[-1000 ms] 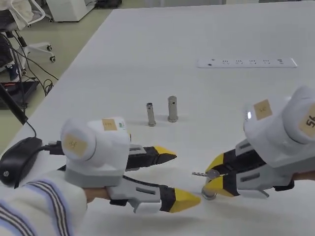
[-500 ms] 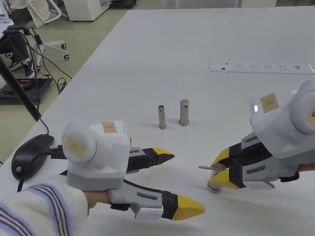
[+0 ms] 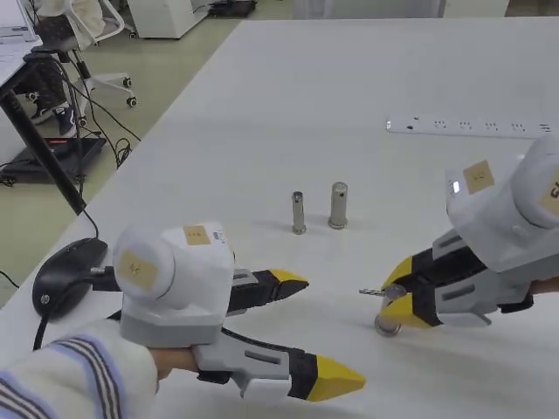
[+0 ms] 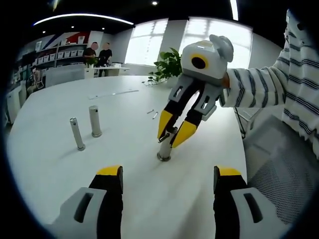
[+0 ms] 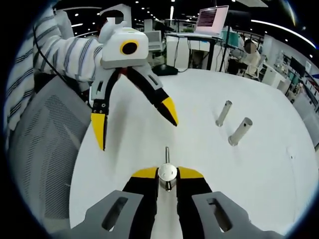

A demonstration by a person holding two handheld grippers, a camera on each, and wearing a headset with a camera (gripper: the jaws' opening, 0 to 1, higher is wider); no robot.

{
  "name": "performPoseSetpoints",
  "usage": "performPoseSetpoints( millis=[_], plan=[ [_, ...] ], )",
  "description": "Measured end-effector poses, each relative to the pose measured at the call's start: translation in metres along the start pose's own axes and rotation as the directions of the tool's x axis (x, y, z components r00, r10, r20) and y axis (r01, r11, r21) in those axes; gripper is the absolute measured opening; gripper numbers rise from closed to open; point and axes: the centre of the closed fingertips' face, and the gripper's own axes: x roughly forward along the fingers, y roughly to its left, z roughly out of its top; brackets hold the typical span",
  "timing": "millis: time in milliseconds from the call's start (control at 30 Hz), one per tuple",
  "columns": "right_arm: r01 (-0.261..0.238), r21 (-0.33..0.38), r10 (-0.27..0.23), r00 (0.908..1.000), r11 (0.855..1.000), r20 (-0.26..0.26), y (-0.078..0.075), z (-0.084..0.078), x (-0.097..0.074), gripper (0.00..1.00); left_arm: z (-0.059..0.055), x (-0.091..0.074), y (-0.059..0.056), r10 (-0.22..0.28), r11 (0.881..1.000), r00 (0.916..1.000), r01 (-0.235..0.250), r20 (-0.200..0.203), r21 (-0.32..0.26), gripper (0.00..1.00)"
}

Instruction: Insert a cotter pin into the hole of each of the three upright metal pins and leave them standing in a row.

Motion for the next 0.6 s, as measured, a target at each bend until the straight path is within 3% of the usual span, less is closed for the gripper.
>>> performPoseSetpoints(
  millis=[600],
  plan=[
    [-0.011, -0.002, 0.011, 0.9997, 1.0, 0.02, 0.0002, -0.0008, -0.0001, 0.15, 0.0016, 0.0002, 0.001, 0.0, 1.0, 1.0, -0.001, -0.002, -0.008, 0.73]
  ],
)
